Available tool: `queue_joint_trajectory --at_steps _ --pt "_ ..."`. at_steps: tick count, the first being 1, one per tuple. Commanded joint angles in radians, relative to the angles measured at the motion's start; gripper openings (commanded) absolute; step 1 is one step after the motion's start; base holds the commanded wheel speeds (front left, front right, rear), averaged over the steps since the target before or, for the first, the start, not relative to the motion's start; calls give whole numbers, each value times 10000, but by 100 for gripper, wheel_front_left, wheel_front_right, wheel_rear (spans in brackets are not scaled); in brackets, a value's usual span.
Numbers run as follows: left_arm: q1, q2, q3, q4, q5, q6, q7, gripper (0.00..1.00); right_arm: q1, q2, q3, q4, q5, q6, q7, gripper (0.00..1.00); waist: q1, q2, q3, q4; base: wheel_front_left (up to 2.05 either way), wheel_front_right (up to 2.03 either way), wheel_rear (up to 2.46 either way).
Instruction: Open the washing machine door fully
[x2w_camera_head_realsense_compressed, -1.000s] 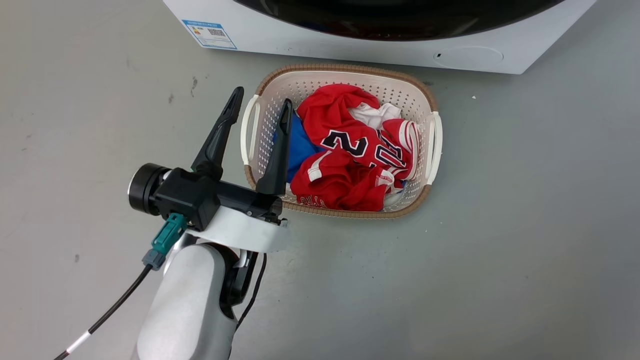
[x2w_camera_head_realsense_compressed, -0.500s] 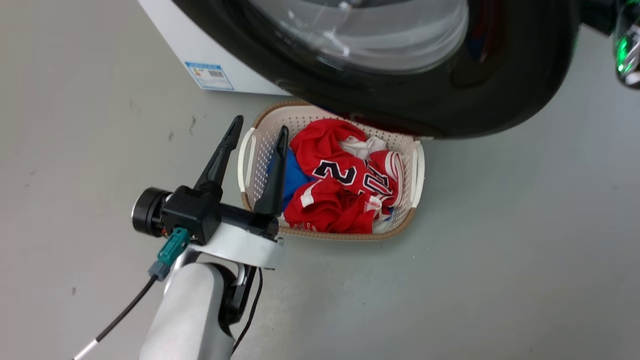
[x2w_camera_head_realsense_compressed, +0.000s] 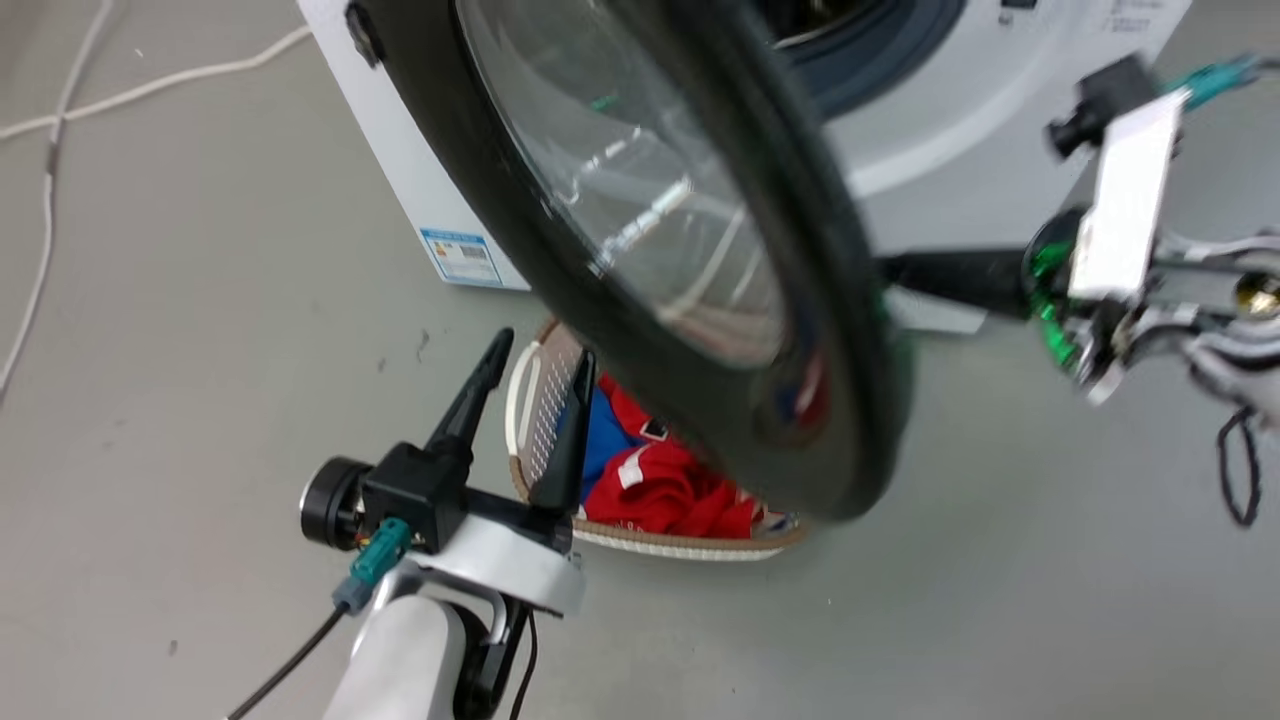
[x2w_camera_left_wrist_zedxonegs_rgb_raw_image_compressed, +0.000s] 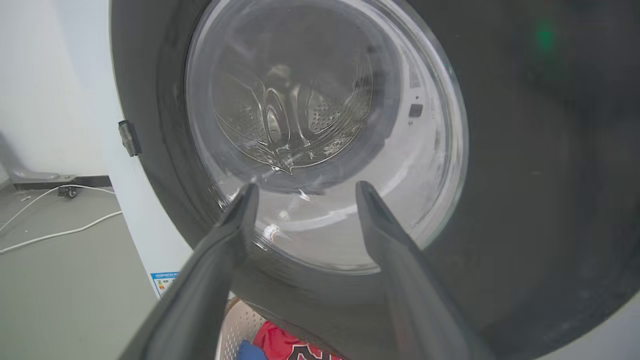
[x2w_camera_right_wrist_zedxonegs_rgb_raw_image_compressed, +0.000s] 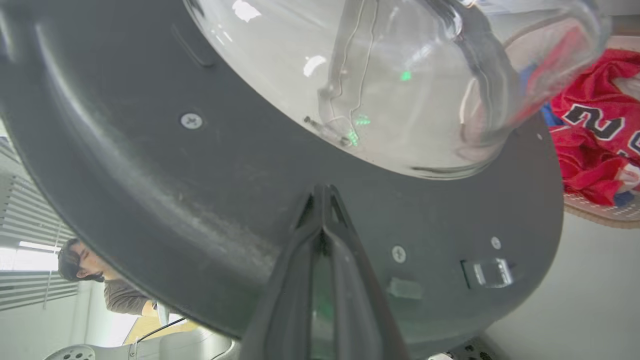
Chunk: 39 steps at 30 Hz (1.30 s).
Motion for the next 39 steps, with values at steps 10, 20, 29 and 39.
queue_joint_trajectory --at_steps 10,20,29,39 --pt "881 -7 -76 205 -143 -80 -26 100 1021 95 1143 -2233 68 27 -1153 0 1 0 -1185 280 0 0 0" --pt "1193 -10 15 348 -16 -131 -26 100 1812 201 1149 -2221 -371 27 -3544 0 1 0 -1781 238 0 0 0" --pt "1473 -10 308 385 33 -138 -26 100 4088 -442 -581 -3031 -583 27 -6980 0 1 0 -2199 -90 0 0 0" --pt "1841 -8 823 340 155 -146 -26 100 7963 -109 -2752 -3780 -1554 27 -8825 100 1 0 -2466 -750 0 0 0"
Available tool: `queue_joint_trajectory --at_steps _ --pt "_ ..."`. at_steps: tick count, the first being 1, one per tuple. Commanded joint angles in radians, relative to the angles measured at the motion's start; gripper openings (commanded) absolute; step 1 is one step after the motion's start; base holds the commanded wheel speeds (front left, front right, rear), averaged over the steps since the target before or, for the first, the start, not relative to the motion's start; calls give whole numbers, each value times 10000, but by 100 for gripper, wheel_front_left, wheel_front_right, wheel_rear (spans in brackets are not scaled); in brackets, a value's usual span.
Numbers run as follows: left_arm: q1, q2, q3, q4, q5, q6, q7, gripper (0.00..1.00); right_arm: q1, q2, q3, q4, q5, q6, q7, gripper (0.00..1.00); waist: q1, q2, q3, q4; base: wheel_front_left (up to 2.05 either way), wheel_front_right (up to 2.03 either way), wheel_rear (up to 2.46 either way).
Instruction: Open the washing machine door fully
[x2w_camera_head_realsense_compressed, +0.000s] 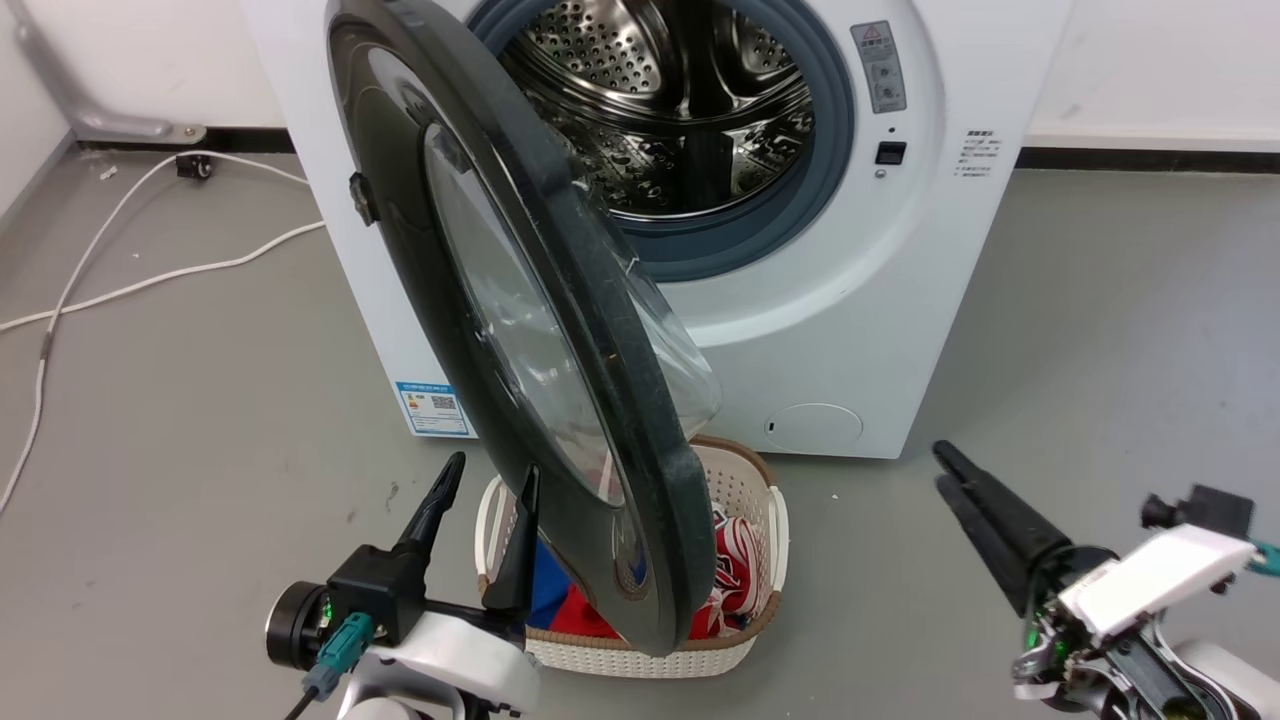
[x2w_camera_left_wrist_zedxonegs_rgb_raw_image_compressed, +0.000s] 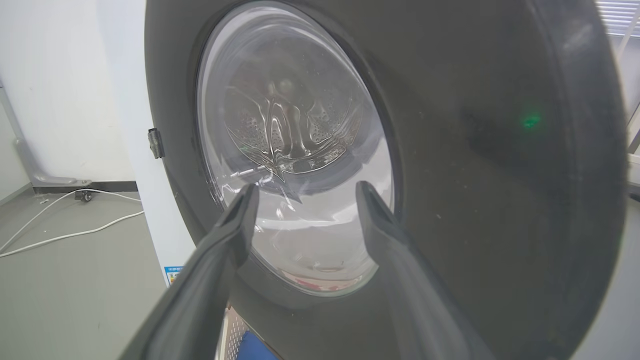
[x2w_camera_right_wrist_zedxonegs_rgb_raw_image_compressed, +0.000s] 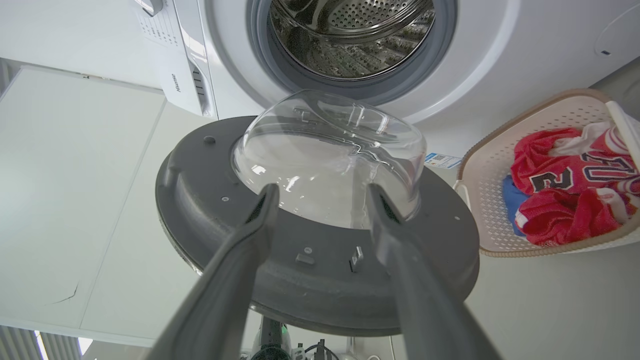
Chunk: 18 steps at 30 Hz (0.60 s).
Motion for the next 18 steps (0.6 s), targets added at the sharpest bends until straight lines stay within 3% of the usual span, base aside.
queue_joint_trajectory --at_steps 1,5,9,12,17,18 --pt "136 -9 72 -30 74 -2 -26 100 559 205 -597 136 -334 25 -48 100 2 -1 -61 -148 0 0 0" --pt "312 -10 244 20 74 -5 -26 100 1700 720 -2228 637 -1713 25 -48 100 2 -1 -138 -334 0 0 0" --pt "438 -10 303 33 82 -6 -26 100 2369 1263 -3812 1441 -4018 25 -47 100 2 -1 -183 -410 0 0 0" --pt "417 -9 362 56 130 -6 -26 100 2621 1610 -5199 2310 -6836 25 -55 100 2 -1 -216 -445 0 0 0" --pt "311 -6 468 75 191 12 -26 100 2938 2864 -7632 2845 -11991 11 -56 100 2 -1 -259 -468 0 0 0" --pt "311 -6 468 75 191 12 -26 100 2938 2864 -7632 2845 -11991 11 -56 100 2 -1 -259 -468 0 0 0"
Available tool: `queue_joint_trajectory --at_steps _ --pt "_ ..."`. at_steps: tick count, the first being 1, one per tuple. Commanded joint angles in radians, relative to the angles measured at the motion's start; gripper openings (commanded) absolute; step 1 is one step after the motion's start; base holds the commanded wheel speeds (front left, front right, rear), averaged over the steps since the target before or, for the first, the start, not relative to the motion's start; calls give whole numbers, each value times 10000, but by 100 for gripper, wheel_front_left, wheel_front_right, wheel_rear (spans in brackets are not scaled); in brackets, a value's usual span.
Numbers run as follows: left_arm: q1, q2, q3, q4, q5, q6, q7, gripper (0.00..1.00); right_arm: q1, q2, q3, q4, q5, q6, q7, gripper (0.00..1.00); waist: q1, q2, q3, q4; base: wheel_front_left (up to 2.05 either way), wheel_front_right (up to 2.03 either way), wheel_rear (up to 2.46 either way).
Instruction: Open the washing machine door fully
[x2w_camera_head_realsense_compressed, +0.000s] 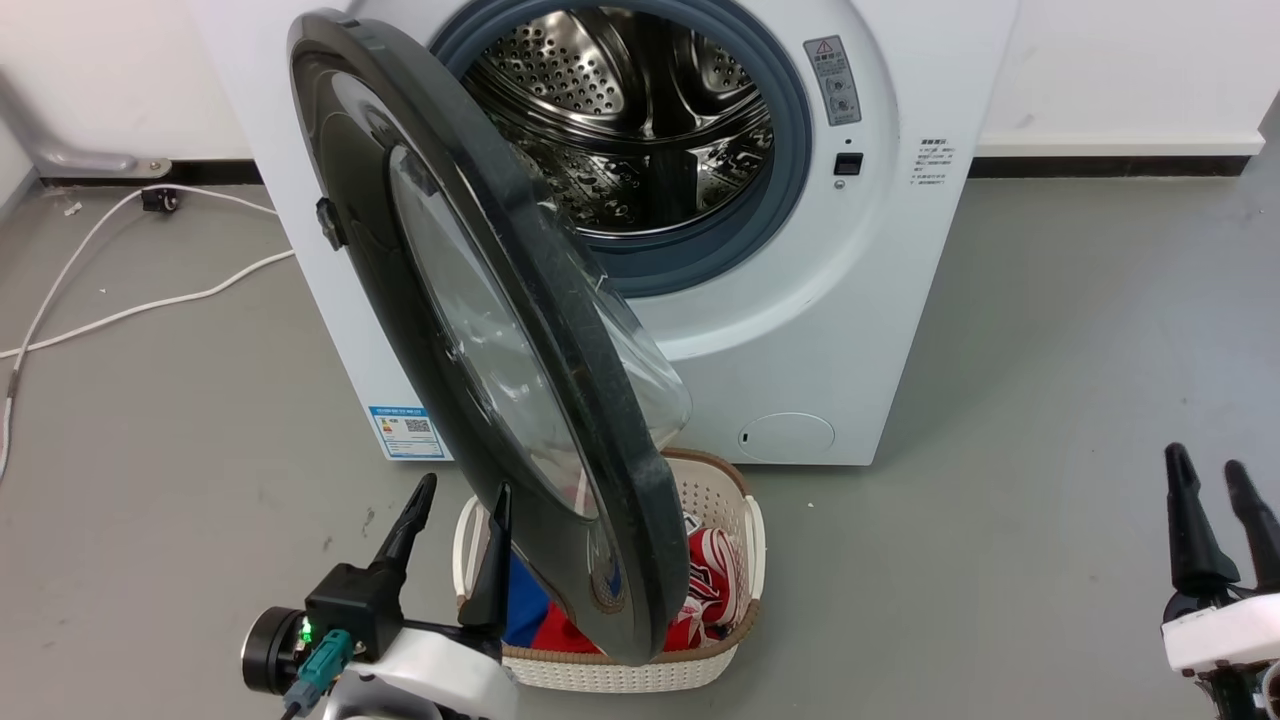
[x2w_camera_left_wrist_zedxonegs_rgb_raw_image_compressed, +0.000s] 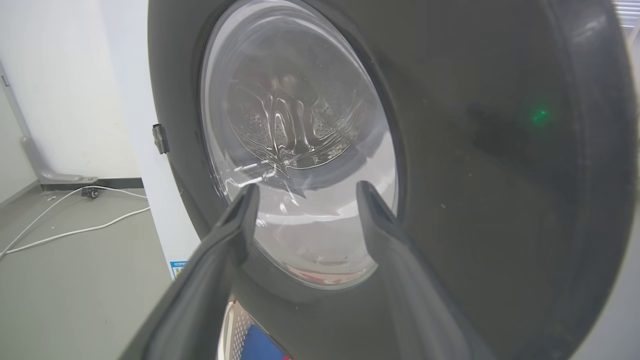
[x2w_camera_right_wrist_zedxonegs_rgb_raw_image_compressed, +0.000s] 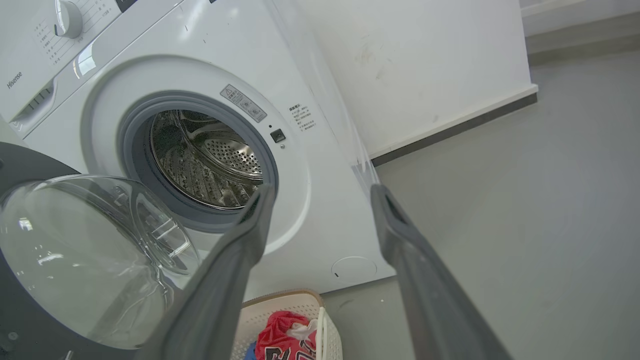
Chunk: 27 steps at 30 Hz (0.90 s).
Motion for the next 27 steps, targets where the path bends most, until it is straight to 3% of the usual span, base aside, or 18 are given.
queue_joint_trajectory --at_steps 1,6,11,16,27 --pt "-35 -7 41 0 38 15 -26 100 162 313 -351 -120 -486 -2 -26 100 1 0 -3 -8 0 0 0" --pt "-91 -4 144 20 133 10 -26 100 624 1858 -1978 -1481 -4370 -2 223 100 1 0 -6 -56 0 0 0" --pt "-131 -5 190 51 212 3 -26 100 1312 2883 -2170 -3205 -6803 -2 1028 100 1 0 -2 -96 0 0 0" --pt "-113 -5 206 88 248 0 -26 100 1943 3236 -1766 -3755 -7617 -2 1514 100 1 0 -27 -92 0 0 0" --pt "-27 -5 153 201 208 -9 -26 100 1834 3389 -1552 -3335 -7577 -2 1404 100 1 0 -34 -98 0 0 0"
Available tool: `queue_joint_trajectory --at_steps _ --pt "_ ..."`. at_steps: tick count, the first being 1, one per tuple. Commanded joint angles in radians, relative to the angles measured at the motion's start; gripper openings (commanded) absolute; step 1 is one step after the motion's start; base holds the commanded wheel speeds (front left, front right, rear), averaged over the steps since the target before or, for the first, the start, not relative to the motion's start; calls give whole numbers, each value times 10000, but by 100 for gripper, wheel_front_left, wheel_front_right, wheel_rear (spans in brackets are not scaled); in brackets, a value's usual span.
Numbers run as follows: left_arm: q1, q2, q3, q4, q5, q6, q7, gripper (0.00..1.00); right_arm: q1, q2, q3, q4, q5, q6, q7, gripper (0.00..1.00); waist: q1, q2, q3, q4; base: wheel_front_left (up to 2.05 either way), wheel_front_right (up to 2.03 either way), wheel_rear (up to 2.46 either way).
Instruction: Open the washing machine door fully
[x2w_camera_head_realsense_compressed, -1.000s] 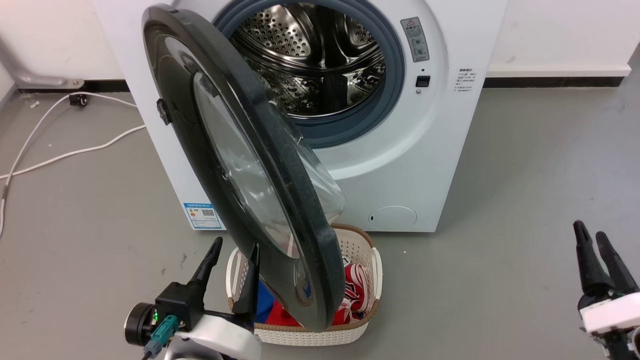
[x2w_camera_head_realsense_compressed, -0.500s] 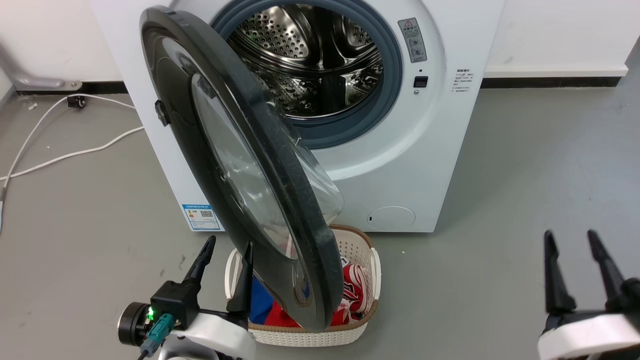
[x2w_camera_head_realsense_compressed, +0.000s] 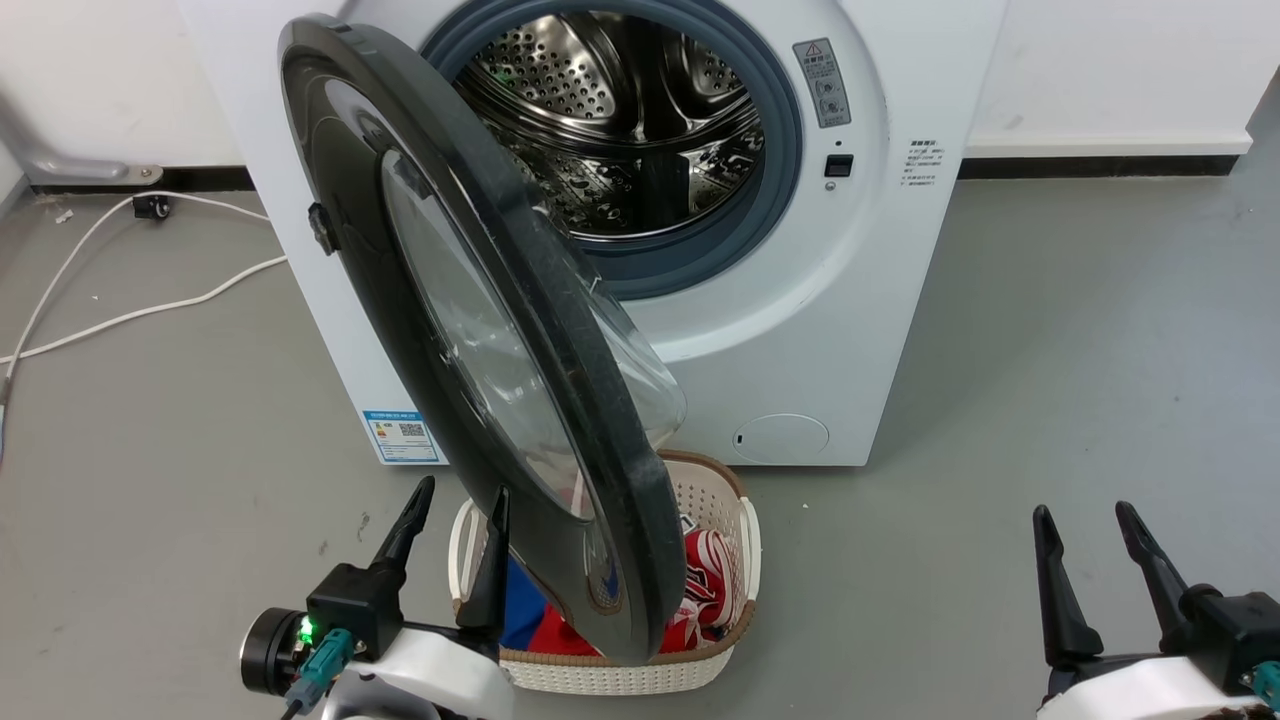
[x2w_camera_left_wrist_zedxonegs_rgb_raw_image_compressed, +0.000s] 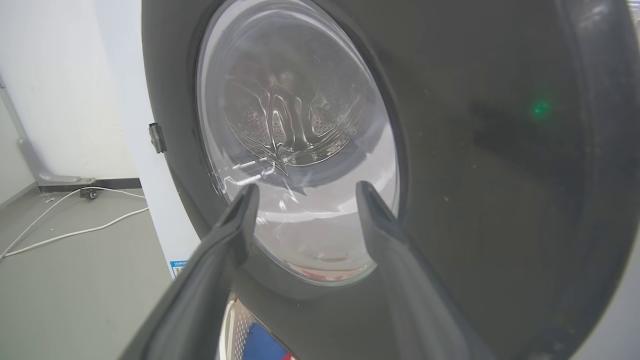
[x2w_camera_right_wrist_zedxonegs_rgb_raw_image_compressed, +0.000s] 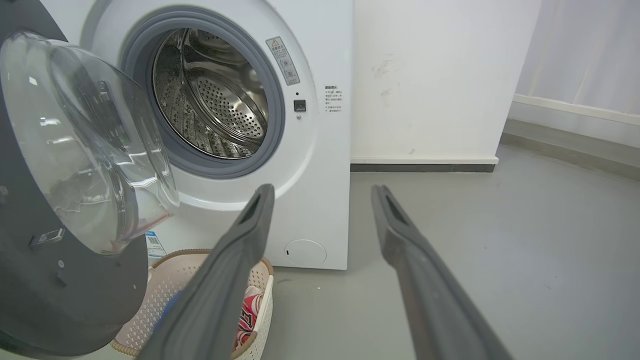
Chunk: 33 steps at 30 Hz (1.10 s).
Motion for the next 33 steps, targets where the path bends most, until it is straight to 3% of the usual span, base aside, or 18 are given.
queue_joint_trajectory --at_steps 1,13,14,15,17,25,33 --pt "20 -7 -33 8 24 -10 -26 100 -180 47 12 40 81 -2 -10 100 0 0 7 18 0 0 0" --pt "-80 -7 -70 96 -34 -16 -26 100 -351 16 -46 240 38 -2 39 100 0 0 70 184 0 0 0" --pt "-87 -7 -59 101 -33 -16 -26 84 -352 18 -48 235 46 -2 38 100 0 0 76 189 0 0 0" --pt "-93 -7 -55 108 -23 -16 -26 46 -353 20 -47 232 44 -2 35 100 0 0 82 194 0 0 0" --pt "-111 -7 -50 125 -1 -17 -26 0 -354 25 -38 226 54 -2 36 100 0 0 91 197 0 0 0" --pt "-357 6 26 84 -93 -19 -26 0 -367 44 -32 185 78 -2 13 100 0 0 136 196 0 0 0" --pt "-1182 96 307 -916 112 158 -26 0 -295 60 -111 113 7 -2 46 100 0 0 152 302 0 0 0"
